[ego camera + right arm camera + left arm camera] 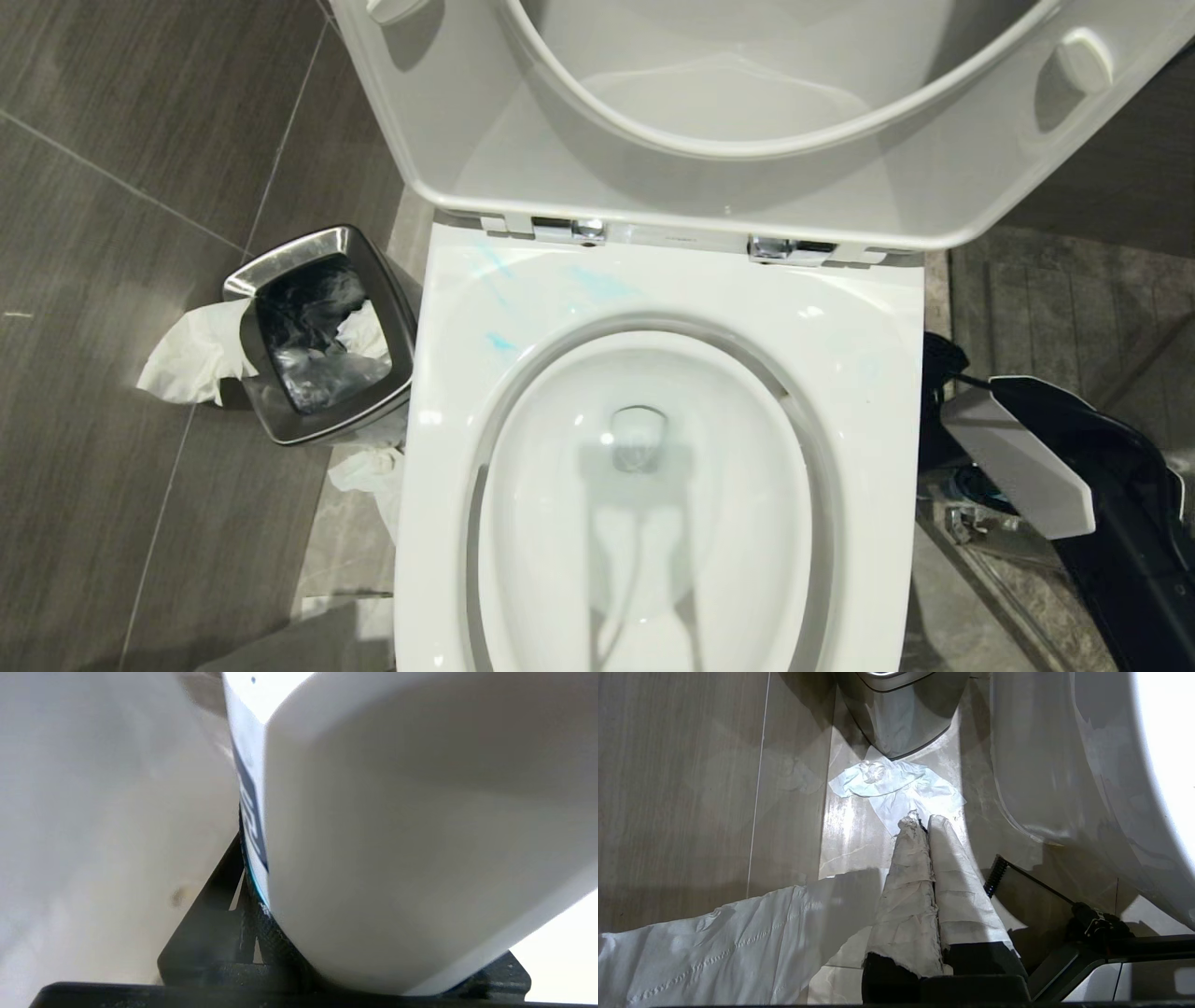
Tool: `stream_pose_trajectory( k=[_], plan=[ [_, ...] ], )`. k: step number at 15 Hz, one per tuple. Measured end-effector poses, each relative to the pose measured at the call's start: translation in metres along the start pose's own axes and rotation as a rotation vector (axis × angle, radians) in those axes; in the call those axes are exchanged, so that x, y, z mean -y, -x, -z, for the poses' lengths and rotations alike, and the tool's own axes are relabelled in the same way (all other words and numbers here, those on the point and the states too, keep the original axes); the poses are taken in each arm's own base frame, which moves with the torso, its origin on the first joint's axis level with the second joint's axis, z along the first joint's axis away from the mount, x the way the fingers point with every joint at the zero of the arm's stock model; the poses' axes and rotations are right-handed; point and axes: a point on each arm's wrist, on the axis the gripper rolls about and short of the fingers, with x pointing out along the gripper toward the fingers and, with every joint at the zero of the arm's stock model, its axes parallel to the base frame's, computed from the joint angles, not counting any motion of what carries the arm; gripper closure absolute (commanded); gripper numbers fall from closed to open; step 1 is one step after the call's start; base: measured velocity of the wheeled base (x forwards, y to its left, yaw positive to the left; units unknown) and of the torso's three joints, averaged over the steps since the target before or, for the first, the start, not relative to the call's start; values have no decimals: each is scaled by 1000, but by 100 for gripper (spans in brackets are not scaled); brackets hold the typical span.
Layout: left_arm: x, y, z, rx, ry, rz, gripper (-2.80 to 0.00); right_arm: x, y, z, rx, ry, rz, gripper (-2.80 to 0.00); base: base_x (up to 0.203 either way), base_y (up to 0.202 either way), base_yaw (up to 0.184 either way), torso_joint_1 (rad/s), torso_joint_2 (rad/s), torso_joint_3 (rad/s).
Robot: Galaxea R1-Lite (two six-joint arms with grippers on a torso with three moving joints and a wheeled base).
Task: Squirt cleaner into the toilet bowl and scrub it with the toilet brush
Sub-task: Pour in the cleaning agent
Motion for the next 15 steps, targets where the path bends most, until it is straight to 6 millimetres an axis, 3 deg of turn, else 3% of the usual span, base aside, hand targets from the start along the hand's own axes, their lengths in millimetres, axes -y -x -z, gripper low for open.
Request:
stream_pose_trajectory(
  k=[6, 15],
  plan=[
    [0, 0, 0, 0, -1, 0, 0, 16, 5, -42, -17, -1, 23, 0, 0, 0, 0, 0, 0, 0],
    [0, 0, 0, 0, 0, 0, 0, 43, 29, -131, -32, 23, 103, 0, 0, 0, 0, 0, 0, 0]
  ],
)
